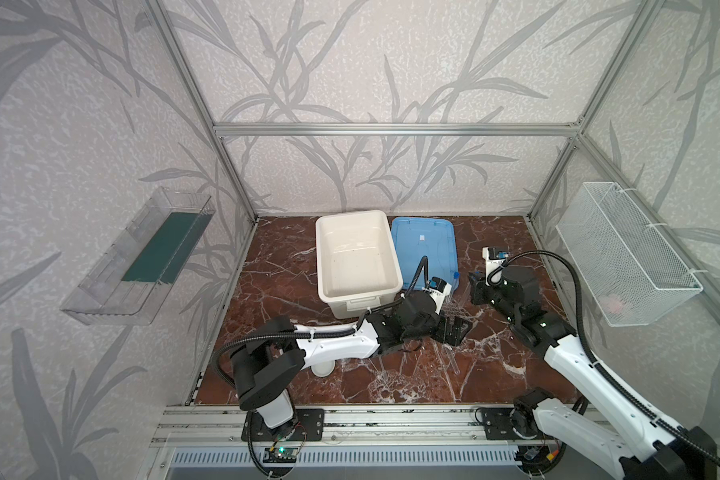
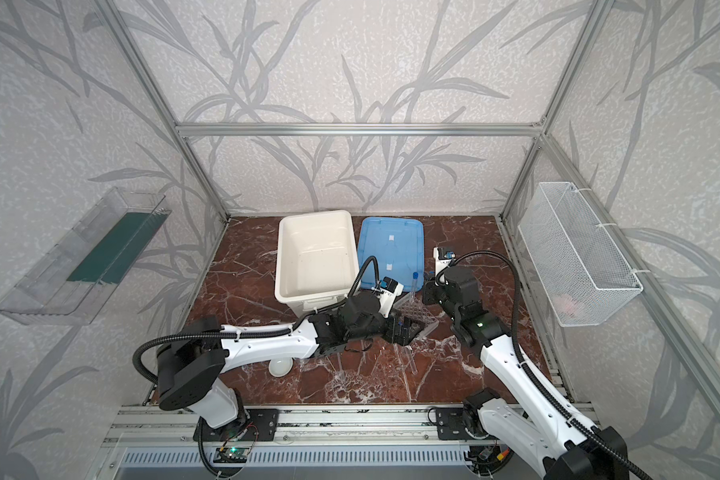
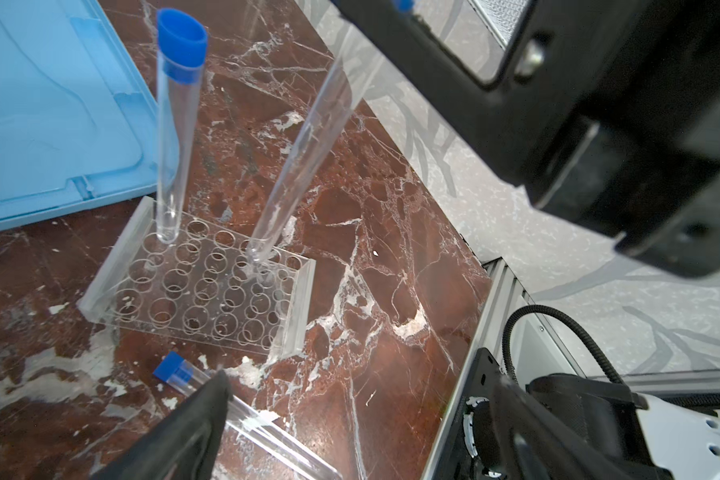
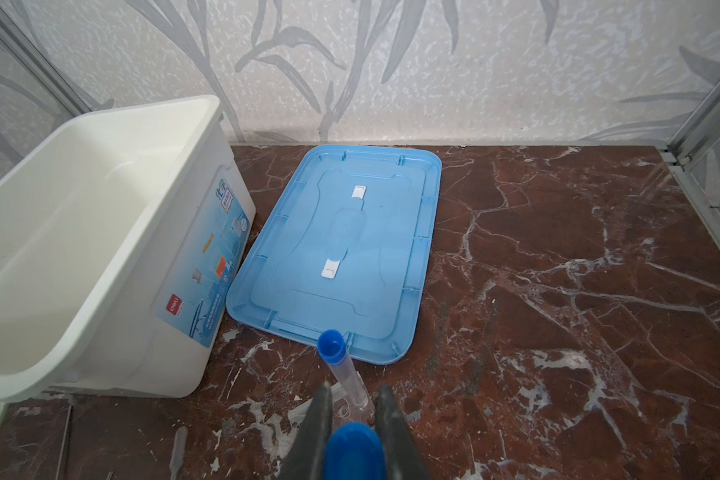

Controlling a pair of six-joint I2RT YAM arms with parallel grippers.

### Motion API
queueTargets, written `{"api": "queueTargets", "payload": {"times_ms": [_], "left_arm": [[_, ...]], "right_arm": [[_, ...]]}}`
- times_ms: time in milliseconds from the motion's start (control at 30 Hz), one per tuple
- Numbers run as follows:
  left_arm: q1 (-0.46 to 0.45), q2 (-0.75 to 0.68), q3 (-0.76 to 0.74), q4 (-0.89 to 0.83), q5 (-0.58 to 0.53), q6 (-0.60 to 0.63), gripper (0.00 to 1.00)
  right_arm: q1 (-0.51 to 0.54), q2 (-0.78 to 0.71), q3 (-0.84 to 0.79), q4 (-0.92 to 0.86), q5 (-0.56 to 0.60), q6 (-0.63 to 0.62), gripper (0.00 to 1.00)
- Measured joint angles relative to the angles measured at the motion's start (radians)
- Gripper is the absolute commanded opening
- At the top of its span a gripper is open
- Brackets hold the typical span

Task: Organize the chemistry lab equipment
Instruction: 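Lower the tube into a hole of the clear rack with the right gripper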

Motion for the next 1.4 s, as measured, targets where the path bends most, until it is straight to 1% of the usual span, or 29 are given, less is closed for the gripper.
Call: {"api": "queueTargets", "payload": {"times_ms": [333,533,1000,1400], "left_arm": [[0.010,0.022,0.000,-0.024,-0.044,-0.021,0.99],[0.009,0.029,0.000,-0.034,-0.044,-0.021,0.99],[0.008,0.036,0.000,-0.037,-0.048,-0.023,0.99],[0.008,0.036,0.000,-0.037,-0.062,-0.028,0.99]], "right_arm": [[0.000,0.064,-0.101,0.196,0.032,-0.052,0.18],[0.000,0.115,-0.116,0.251,0.054,-0.062,0.18],[0.000,0.134,-0.138,0.321,0.057,-0.058,0.18],[0.000,0.096,-0.155,0.304,0.058,-0.047,0.18]]}}
